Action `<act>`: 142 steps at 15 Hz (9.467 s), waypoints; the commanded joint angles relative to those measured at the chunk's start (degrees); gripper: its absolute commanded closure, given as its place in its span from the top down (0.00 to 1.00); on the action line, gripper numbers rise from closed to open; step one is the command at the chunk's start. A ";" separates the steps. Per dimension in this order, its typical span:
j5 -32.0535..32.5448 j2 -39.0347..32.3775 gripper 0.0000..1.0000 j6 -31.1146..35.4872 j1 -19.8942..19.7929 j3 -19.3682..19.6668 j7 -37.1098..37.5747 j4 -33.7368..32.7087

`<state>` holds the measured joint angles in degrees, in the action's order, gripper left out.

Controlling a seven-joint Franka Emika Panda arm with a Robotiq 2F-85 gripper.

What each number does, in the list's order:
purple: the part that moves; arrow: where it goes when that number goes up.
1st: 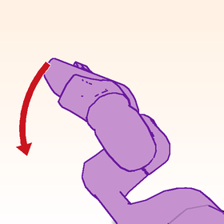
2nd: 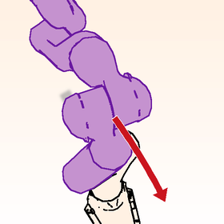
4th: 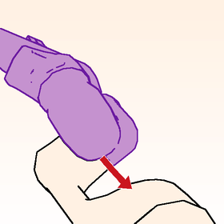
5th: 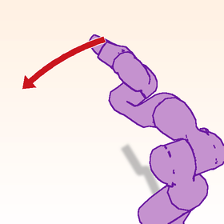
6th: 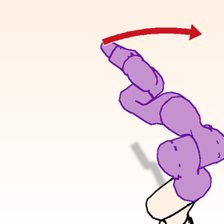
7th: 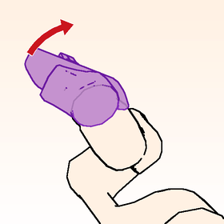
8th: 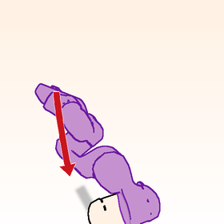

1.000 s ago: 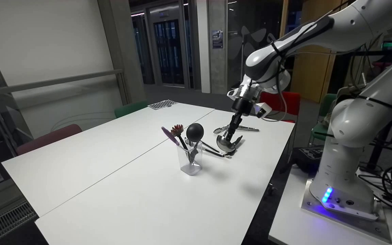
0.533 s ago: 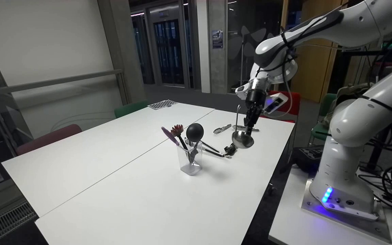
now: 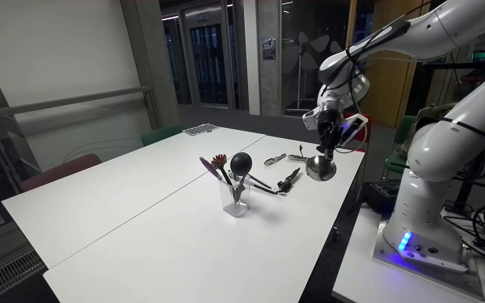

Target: Put the serving spoon in the cup

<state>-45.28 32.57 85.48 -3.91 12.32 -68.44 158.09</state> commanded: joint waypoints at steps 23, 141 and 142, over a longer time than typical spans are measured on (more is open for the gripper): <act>-13.80 -14.23 0.00 -4.07 -3.98 -2.78 0.11 -8.84; -59.84 -55.33 0.00 -39.23 -2.15 -4.82 12.31 -41.61; -59.89 -55.42 0.00 -39.39 -1.81 -5.02 12.42 -41.99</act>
<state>-106.19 -25.10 45.55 -6.19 7.84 -57.95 116.93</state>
